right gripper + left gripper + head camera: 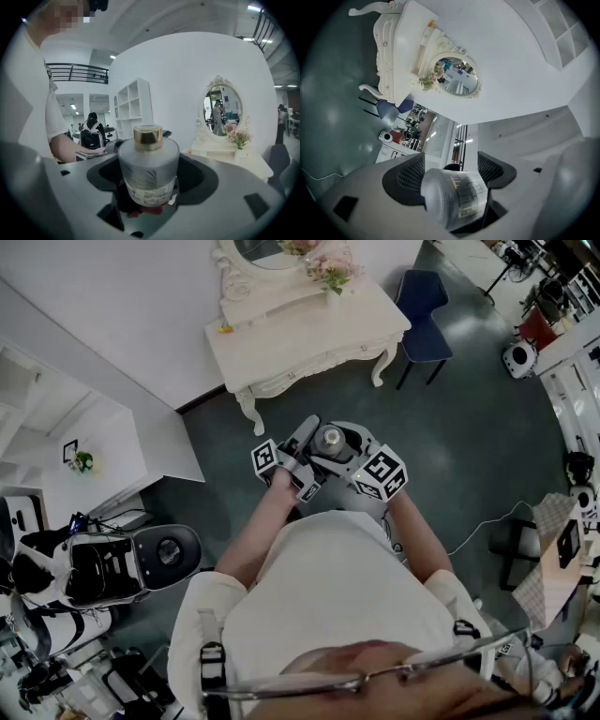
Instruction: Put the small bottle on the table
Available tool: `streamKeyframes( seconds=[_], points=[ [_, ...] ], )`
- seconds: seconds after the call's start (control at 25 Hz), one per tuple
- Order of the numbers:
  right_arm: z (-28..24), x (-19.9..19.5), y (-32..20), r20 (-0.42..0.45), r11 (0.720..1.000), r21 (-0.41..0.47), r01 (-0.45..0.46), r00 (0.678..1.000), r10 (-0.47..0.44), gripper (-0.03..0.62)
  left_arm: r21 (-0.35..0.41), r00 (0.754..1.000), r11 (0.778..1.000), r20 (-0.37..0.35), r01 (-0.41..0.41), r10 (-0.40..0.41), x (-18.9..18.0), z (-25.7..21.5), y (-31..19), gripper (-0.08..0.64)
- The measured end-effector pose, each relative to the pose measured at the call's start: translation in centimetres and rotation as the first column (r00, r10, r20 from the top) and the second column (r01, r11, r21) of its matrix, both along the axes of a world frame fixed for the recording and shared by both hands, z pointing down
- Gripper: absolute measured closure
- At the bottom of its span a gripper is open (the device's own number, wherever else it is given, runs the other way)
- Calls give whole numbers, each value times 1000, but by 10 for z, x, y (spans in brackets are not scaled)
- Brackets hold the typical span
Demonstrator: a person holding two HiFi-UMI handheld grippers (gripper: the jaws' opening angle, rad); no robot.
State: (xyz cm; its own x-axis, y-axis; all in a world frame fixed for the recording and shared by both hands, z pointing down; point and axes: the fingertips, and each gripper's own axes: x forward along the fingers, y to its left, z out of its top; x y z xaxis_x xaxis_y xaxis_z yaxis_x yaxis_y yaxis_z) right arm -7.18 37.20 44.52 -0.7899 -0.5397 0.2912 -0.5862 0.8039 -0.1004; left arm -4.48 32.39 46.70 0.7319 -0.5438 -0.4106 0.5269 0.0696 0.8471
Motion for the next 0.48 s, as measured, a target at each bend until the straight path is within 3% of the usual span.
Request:
streamKeyframes(
  seconds=[0.48],
  points=[
    [1, 4, -2, -5, 1000, 6, -7, 1000, 7, 250, 1, 1000, 1000, -6, -6, 6, 5, 1, -2, 213]
  ],
)
